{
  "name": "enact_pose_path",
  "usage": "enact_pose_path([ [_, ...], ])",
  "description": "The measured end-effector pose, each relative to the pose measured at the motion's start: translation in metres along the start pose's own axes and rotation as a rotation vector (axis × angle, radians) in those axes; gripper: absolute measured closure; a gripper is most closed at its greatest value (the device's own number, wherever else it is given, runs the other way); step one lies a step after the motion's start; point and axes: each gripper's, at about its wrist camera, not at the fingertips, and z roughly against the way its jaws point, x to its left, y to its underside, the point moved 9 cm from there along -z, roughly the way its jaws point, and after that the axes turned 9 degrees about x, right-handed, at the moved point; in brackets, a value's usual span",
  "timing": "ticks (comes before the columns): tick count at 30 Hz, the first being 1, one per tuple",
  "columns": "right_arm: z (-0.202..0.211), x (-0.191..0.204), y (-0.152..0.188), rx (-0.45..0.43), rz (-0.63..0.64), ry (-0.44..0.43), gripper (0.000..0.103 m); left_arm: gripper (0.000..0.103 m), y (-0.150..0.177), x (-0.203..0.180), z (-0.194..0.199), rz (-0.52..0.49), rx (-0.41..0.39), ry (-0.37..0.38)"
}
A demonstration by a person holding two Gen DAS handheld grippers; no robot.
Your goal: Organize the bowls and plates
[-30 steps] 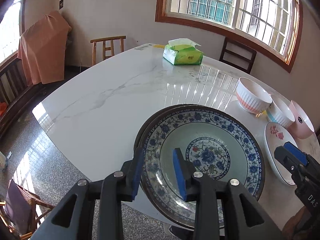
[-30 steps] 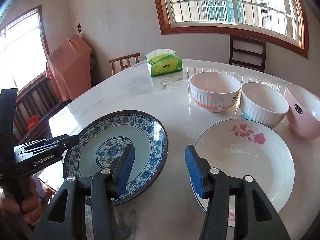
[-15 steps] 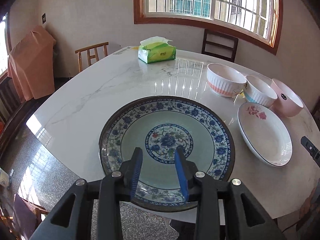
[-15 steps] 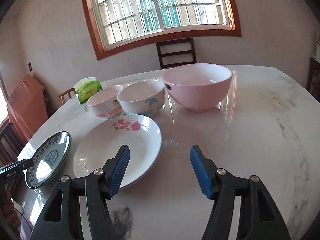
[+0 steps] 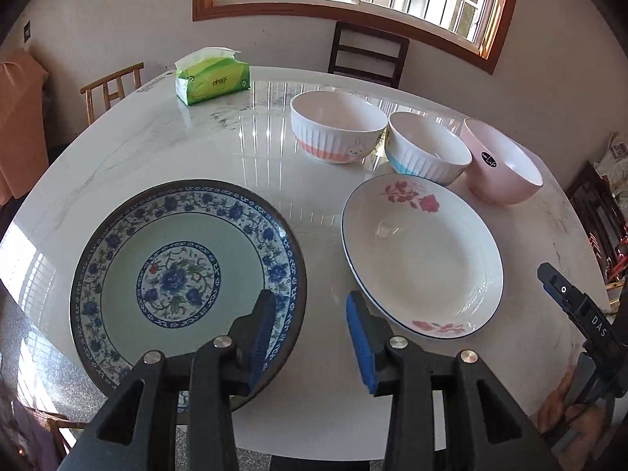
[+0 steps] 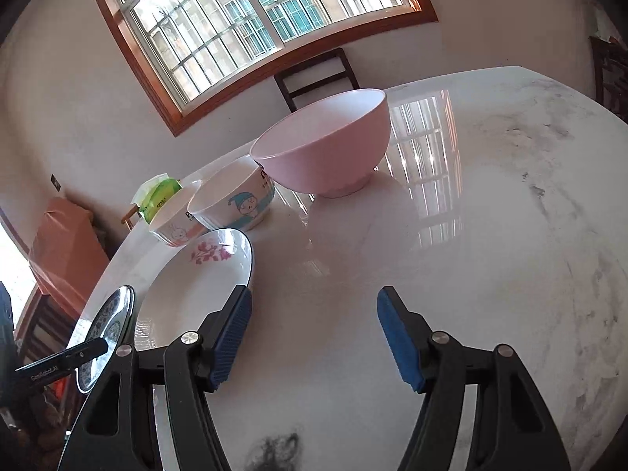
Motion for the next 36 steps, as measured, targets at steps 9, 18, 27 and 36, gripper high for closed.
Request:
enact_pose_path([
  [9, -0.011, 0.007, 0.002, 0.079, 0.008, -0.076, 0.039, 0.064, -0.052, -0.013, -0.034, 0.041, 0.087, 0.084],
  [18, -0.039, 0.023, -0.010, 0.137, 0.033, -0.135, 0.039, 0.064, -0.071, -0.018, -0.069, 0.024, 0.139, 0.048],
  [27, -0.056, 0.026, -0.012, 0.210, 0.017, -0.166, 0.039, 0.064, -0.072, -0.018, -0.086, 0.054, 0.160, 0.088],
  [36, -0.068, 0.041, -0.010, 0.251, 0.088, -0.135, 0.044, 0.064, -0.069, -0.022, -0.093, 0.029, 0.157, 0.062],
])
